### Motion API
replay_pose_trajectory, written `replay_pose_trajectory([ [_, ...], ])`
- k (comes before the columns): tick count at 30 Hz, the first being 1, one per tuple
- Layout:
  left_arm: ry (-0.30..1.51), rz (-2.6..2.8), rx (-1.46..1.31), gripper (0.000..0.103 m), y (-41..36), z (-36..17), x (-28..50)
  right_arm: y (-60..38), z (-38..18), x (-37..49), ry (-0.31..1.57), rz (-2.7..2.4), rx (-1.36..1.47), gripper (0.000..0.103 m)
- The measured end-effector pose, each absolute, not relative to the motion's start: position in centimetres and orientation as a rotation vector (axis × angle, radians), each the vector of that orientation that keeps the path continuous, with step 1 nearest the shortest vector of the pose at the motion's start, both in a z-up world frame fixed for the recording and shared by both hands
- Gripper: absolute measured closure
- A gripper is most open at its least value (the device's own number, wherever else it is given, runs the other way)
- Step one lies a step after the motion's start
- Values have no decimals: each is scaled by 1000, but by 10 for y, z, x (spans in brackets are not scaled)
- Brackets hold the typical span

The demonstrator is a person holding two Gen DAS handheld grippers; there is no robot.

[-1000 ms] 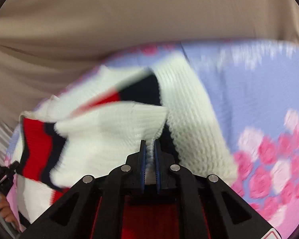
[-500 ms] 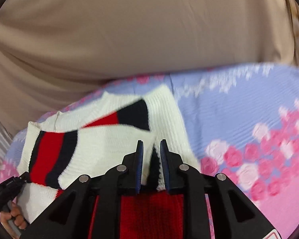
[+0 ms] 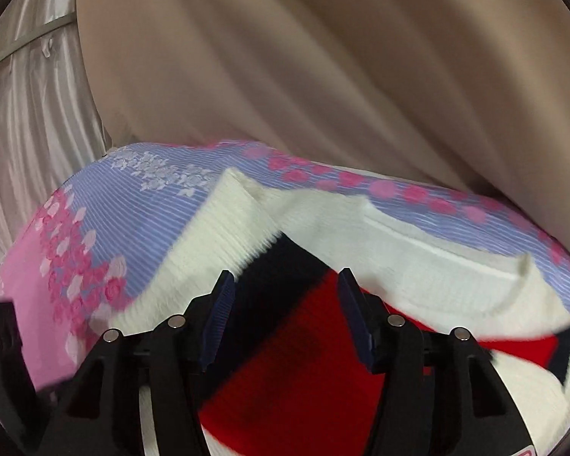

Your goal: Fold small clothes

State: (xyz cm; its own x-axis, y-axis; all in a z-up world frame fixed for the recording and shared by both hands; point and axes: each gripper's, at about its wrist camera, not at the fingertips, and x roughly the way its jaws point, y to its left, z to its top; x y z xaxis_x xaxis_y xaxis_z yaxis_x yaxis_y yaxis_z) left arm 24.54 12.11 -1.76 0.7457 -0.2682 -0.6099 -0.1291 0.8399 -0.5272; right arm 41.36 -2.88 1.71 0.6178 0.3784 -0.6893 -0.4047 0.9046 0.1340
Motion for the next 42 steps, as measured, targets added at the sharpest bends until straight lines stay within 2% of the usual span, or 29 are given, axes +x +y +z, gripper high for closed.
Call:
replay_pose_trajectory([
  [4,736,-76,-570,94,118,-18,246,-3,-4,451,845,435,-26,46],
  [5,737,-74,-567,94,117,-17,246,2,-10,457,863,428,-32,52],
  [6,737,-72,-563,94,116,-17,246,5,-14,464,876,434,-32,82],
  [7,737,-70,-559,94,115,-16,246,8,-13,467,876,432,-24,94],
  [9,737,-61,-543,94,112,-15,246,11,-5,472,858,411,0,96],
  [12,737,-50,-522,94,106,-13,246,17,8,476,825,408,18,96],
  [15,737,-46,-516,94,103,-13,246,35,-18,490,874,363,-100,96],
  [19,736,-58,-534,93,101,-15,248,24,-2,479,847,377,-58,89],
  [25,736,-64,-543,93,104,-18,249,-85,29,384,728,342,-4,86],
  [30,737,-63,-542,93,103,-18,250,-206,-24,305,849,124,-16,85],
  [32,738,-66,-541,92,102,-18,250,-268,-36,274,820,94,141,86],
  [33,738,-67,-538,92,102,-19,250,-296,-33,259,818,52,239,92],
  [35,736,-67,-541,92,103,-18,249,-327,-25,231,808,-144,257,77],
  [37,739,-77,-549,91,105,-18,247,-348,-16,198,769,-179,299,76],
  [38,741,-88,-561,89,109,-17,243,-357,-13,177,764,-174,338,76],
  [39,741,-97,-570,81,112,-15,235,-361,-11,160,761,-166,358,72],
  [40,744,-108,-573,75,115,-13,226,-365,-9,142,761,-158,368,65],
  [41,748,-117,-573,63,121,-10,209,-365,-8,122,763,-149,368,61],
  [42,751,-125,-577,56,126,-9,197,-363,-9,100,775,-135,366,54],
])
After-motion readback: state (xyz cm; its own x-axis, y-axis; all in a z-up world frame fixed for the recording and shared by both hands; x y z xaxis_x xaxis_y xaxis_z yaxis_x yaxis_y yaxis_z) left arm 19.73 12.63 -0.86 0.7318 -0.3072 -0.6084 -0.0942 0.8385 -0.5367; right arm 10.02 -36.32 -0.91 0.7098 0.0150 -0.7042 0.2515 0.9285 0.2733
